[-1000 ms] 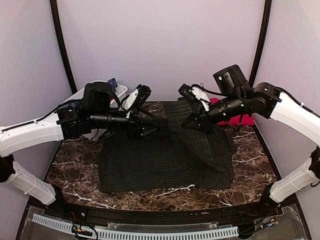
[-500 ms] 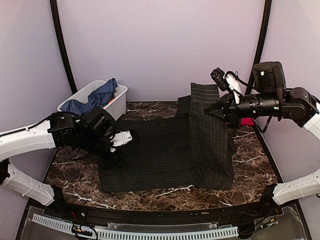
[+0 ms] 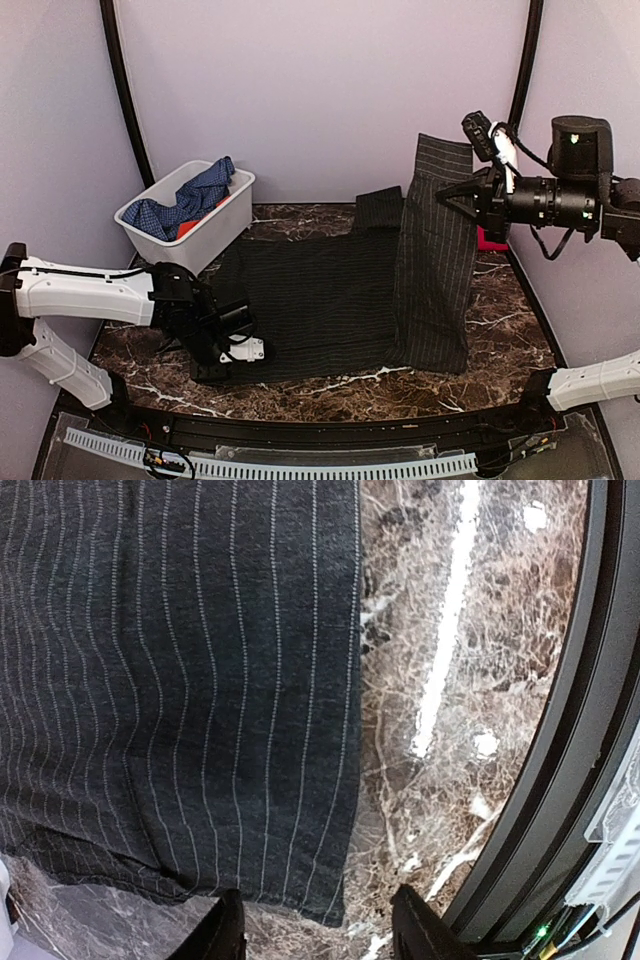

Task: Fold and stack the mixed laundry pile
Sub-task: Pick up the flattened shirt from the center of the board.

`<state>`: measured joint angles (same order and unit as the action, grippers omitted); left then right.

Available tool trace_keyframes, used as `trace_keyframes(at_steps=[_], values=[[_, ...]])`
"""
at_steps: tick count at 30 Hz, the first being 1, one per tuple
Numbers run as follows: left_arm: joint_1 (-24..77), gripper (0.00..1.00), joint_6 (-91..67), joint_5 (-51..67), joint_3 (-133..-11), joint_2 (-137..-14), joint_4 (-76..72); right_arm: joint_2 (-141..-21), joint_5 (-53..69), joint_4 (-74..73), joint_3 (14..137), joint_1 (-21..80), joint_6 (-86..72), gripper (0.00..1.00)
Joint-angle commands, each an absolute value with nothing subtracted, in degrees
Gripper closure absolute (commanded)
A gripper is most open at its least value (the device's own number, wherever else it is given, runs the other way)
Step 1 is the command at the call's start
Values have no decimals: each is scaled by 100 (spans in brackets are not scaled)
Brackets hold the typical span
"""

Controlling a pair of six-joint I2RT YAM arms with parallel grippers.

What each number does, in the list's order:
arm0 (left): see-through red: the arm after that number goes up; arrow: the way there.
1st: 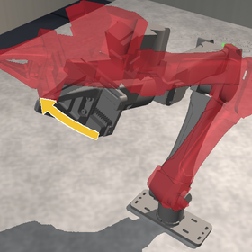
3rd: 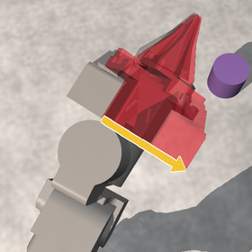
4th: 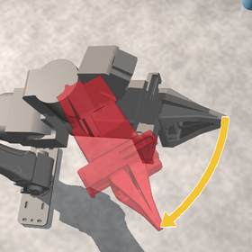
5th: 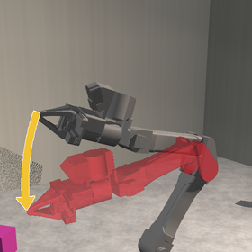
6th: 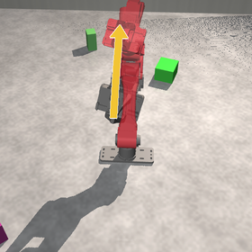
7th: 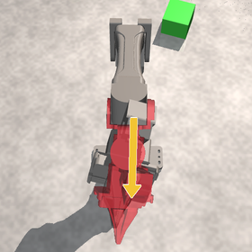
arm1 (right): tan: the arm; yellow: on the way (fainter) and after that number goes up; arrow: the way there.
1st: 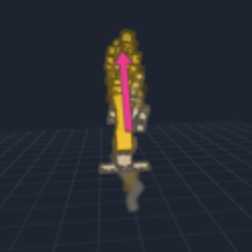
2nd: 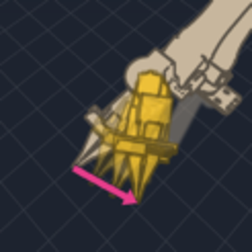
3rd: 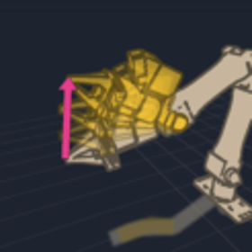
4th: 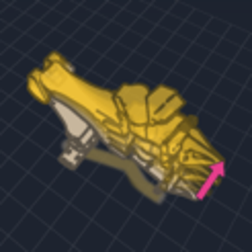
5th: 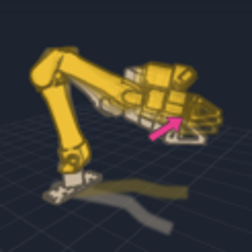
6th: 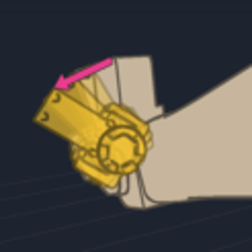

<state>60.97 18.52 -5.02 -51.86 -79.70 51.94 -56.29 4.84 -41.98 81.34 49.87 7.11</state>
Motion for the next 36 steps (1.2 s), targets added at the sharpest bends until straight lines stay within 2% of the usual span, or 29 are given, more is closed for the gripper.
trace_keyframes(at_steps=[1,10,17,19,22,24,26,31,36], values=[[6152,51,1995,-374,-4953,-8153,4966,-5564,329,-3879,8368,4997,857,100],[6272,52,2002,-353,-4779,-8436,4750,-5523,411,-3944,8505,4992,926,100],[6356,58,1944,-350,-4727,-8616,4780,-5493,359,-4013,8668,4992,1025,100],[6395,67,1943,-462,-4717,-8621,4783,-5497,369,-4032,8711,4992,1048,100],[6422,88,1861,-548,-4947,-8644,5089,-5506,452,-4117,8772,4994,1072,100],[6458,97,1764,-589,-5116,-8706,5386,-5488,524,-4171,8804,4992,1065,100],[6567,100,1690,-627,-5224,-8790,5657,-5439,706,-4196,8828,4993,1071,100],[6679,100,1644,-756,-5380,-8470,5980,-5348,1213,-4425,8972,4992,1149,100],[6611,100,1698,-1311,-5548,-7980,6261,-5370,553,-4198,8846,4992,1585,100]])
